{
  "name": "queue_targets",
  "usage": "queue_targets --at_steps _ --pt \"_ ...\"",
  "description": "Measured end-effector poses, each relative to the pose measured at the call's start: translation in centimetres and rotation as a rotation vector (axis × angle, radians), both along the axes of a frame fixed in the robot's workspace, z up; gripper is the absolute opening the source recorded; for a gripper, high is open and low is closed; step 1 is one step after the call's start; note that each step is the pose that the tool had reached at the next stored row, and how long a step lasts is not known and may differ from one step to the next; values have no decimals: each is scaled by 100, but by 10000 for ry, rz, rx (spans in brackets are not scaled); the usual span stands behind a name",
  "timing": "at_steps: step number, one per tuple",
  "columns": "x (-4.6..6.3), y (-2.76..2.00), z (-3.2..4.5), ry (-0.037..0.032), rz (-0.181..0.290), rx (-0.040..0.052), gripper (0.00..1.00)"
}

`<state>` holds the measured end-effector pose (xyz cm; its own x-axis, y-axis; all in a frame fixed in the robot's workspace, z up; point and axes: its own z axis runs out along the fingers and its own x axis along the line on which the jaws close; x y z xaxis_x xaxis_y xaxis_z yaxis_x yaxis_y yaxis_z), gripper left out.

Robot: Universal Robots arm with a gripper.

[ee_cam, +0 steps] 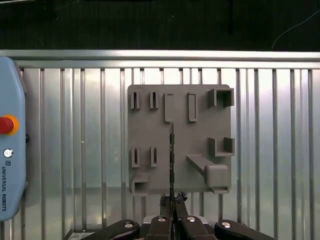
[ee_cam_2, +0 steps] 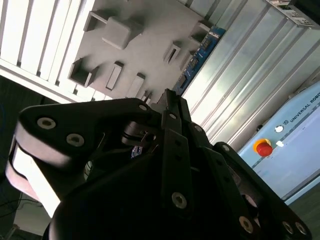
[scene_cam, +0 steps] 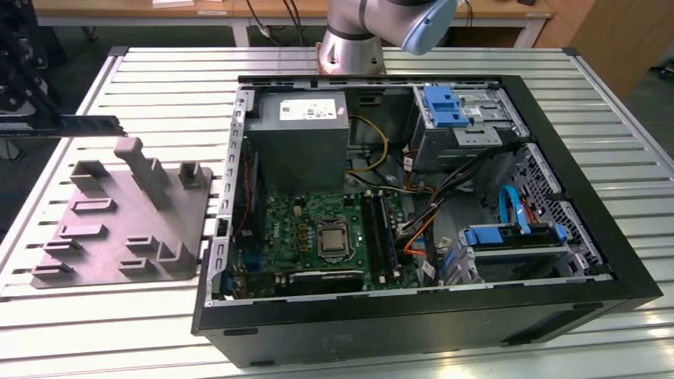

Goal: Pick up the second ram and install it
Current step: 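Pick up the second ram and move it above second insertion slot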

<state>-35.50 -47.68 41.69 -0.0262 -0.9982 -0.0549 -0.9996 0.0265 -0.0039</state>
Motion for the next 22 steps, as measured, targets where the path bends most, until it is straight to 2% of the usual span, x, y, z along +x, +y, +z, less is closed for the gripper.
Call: queue_targets --at_steps 5,22 --pt "66 0 -13 0 1 0 14" --pt "403 0 -56 0 0 0 14"
